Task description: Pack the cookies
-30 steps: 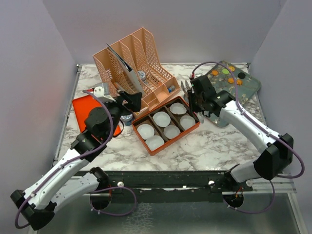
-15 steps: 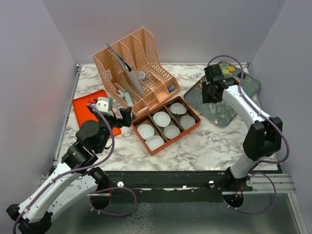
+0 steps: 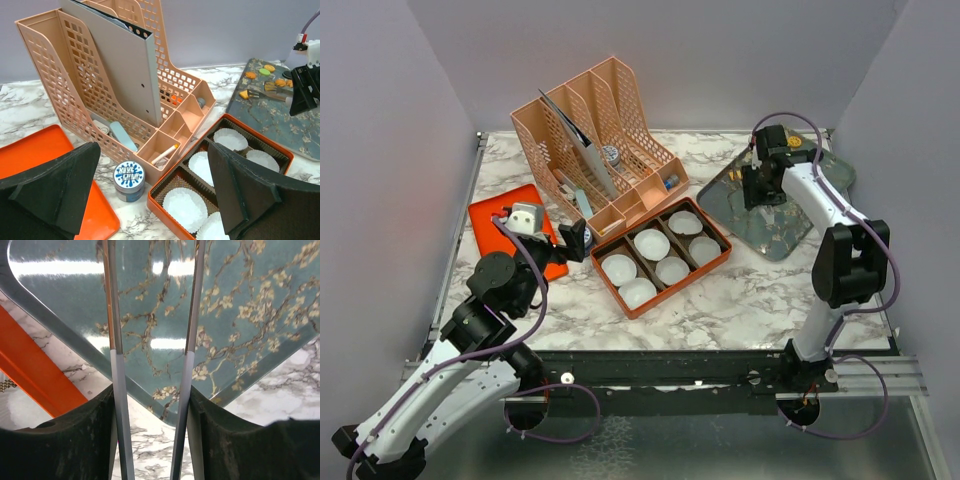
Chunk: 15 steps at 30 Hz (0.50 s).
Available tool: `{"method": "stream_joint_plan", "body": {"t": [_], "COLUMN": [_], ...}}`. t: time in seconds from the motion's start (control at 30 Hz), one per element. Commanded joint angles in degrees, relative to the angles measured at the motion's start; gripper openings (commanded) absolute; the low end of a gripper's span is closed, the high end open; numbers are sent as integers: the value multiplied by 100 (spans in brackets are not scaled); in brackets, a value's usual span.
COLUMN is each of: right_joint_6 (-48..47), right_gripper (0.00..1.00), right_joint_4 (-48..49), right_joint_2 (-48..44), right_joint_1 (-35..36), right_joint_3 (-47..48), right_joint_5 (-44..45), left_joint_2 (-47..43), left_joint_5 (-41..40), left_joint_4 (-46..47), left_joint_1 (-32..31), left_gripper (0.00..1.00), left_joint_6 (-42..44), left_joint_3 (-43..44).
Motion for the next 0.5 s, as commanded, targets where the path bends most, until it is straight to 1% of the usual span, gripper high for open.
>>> {"method": "stream_joint_plan", "body": {"t": [0.0,0.47], "right_joint_6": [-458,-720], "right_gripper": [54,55], "right_joint_4": [112,49], "right_joint_2": [201,791], "right_joint_1": [-98,-247], "right_joint_3": [421,941], "right_joint_5": [-365,-486], "left_joint_2": [-58,-12], "left_joint_5": [104,152], "left_joint_4": [113,140], "left_joint_1": [33,80], "left_gripper": [99,99], "left_joint_6": [60,60], "left_joint_3": [-93,-113]}}
